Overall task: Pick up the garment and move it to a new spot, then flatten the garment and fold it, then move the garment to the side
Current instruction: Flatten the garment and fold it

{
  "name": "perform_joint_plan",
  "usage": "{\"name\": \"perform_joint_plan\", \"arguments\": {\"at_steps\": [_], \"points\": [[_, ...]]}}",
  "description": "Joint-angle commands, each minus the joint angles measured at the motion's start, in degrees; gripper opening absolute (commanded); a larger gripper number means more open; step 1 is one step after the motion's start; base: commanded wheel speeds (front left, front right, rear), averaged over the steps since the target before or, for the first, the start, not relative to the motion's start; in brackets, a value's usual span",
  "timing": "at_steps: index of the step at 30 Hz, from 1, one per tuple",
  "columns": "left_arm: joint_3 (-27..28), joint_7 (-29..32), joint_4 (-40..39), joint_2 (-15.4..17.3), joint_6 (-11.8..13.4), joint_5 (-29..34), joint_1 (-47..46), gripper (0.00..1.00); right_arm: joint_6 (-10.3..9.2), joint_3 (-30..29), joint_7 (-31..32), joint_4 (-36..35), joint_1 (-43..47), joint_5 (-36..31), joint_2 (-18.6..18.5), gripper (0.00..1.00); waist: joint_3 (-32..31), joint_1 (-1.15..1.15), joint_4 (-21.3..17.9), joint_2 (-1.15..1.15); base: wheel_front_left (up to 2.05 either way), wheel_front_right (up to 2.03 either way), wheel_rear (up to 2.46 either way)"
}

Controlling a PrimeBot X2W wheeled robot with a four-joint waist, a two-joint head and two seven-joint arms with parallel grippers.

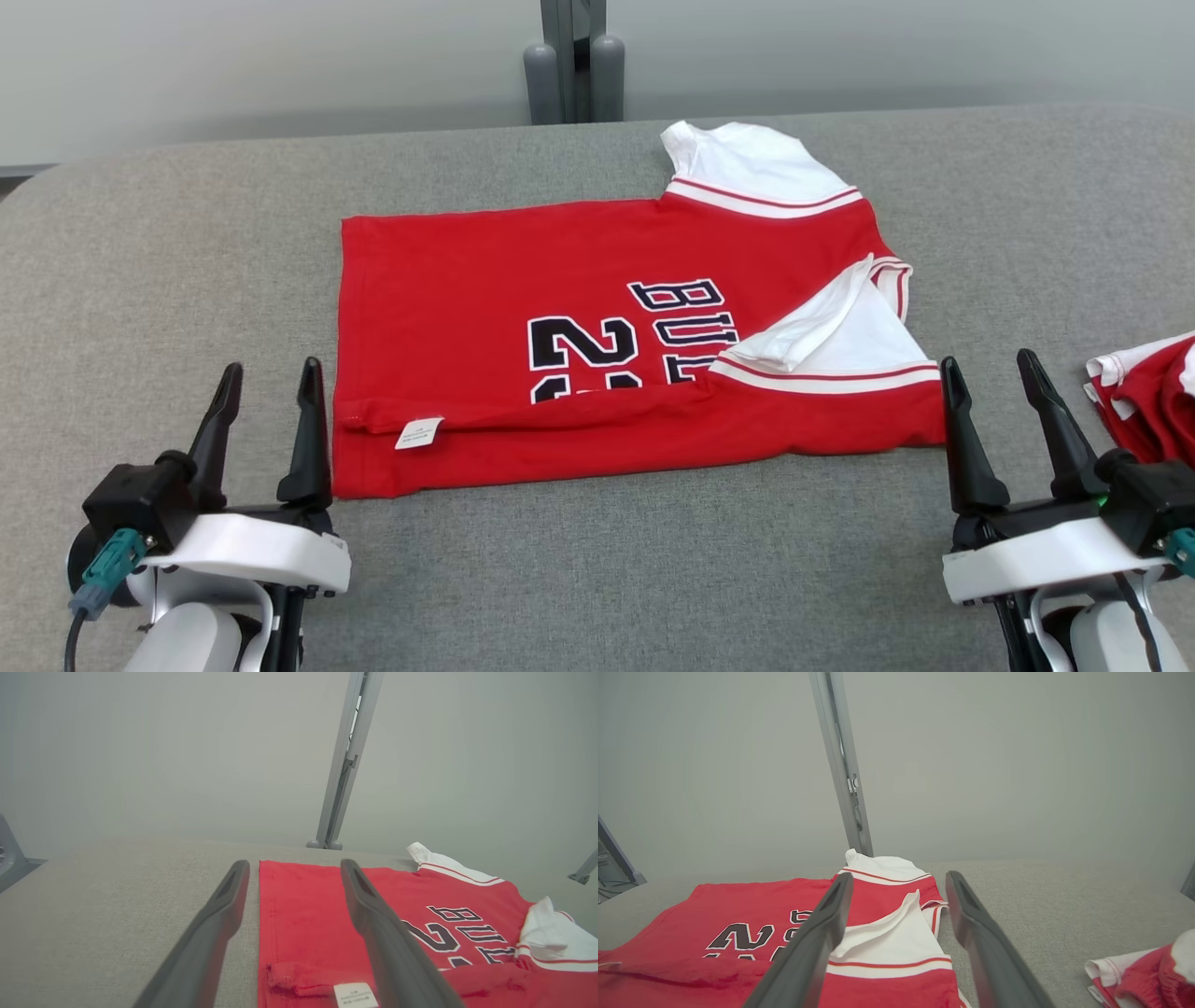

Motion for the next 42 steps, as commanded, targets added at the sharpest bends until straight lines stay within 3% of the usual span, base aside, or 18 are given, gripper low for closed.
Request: {"name": "perform_joint_plan", "arguments": {"at_steps": [1,11,26,34,42], "points": [[1.09,-0.35,0.79,-0.47,-0.59,1.03,0.70,1.00,-0.02,-0.26,0.41,-0.67,0.87,-0.42,-0.02,1.00,-0.67,0.00,0.01,0.00,0.00,0.00,0.00],[3.67,-0.36,4.08,-2.65,-2.80,8.21,5.07,1.00,-0.02,-0.39,1.97,-0.47,3.42,0.38,0.06,1.00,-2.86,0.00,-0.28,0.00,0.00,0.00,0.00],[3.22,-0.06,4.64,-3.47,-4.38,10.78,3.38,1.00,-0.02,-0.93,3.15,0.36,1.94,1.21,0.06,1.00,-2.61,0.00,0.11,0.00,0.00,0.00,0.00],[0.43,6.67,7.98,-3.78,-6.75,9.24,0.11,1.00,-0.02,-3.39,6.72,9.71,-2.68,-1.18,-0.26,1.00,0.35,0.00,0.31,0.00,0.00,0.00,0.00],[0.17,9.54,11.79,-4.51,-8.07,6.53,-1.27,1.00,-0.02,-3.49,5.82,19.94,-8.19,-0.38,-0.95,1.00,4.16,0.00,0.50,0.00,0.00,0.00,0.00]]}}
